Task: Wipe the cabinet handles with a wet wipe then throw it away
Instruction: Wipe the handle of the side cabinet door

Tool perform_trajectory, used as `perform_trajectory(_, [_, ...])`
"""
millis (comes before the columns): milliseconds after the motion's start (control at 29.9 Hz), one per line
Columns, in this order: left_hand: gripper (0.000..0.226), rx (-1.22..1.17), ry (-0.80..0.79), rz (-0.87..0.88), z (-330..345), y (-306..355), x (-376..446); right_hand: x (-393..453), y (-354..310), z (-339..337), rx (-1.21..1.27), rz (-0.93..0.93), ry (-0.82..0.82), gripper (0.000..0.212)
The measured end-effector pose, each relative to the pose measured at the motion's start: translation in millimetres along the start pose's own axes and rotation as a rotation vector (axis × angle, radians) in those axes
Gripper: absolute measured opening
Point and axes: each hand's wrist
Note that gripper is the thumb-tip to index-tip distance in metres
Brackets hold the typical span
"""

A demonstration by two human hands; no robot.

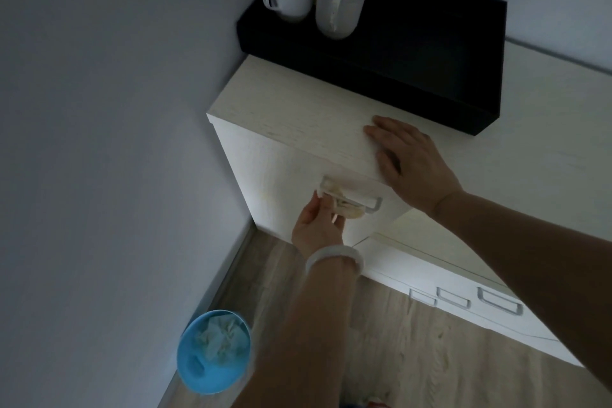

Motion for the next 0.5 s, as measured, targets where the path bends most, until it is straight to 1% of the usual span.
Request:
perform_trajectory(134, [0.012, -0.016, -0.069, -0.173, 4.2, -28.7, -15.9, -0.3, -0.2, -0.1, 0.002, 0.001, 0.0, 0.048])
perform_trajectory(201, [0.007, -0.016, -0.113, -0.227, 10.3, -41.1, -24.7, 0.1, -0.1, 0.1, 0.006, -0.002, 0.001, 0.048])
perform_trajectory(267, [0.007, -0.016, -0.131, -0.226, 14.6, -42.7, -23.0, 0.4, 0.3, 0.8, 0.007, -0.011, 0.007, 0.048])
perform_trajectory(334, [0.009, 0.034, -0.133, -0.212, 12.5, -32.8, -13.2, 0.1, 1.0, 1.1, 0.007, -0.003, 0.005, 0.048])
perform_trajectory(401, [0.01, 0.149, -0.138, -0.183, 5.7, -15.5, -6.5, 0.5, 1.9, 1.4, 0.008, 0.001, 0.003, 0.047])
perform_trajectory(468, [0.014, 0.308, -0.1, -0.12, -3.4, 3.7, 1.7, 0.6, 2.0, 1.4, 0.004, -0.003, 0.005, 0.047])
perform_trajectory(501, [0.013, 0.343, -0.084, -0.085, -6.2, 13.6, 4.6, 0.9, 2.1, 1.1, 0.003, -0.005, 0.006, 0.047])
Point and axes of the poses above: each hand's wrist, its own x-axis towards the middle knuckle, its own z-axis out of the palm, y = z × x, and after that the axes turned 10 degrees about -y, right-handed
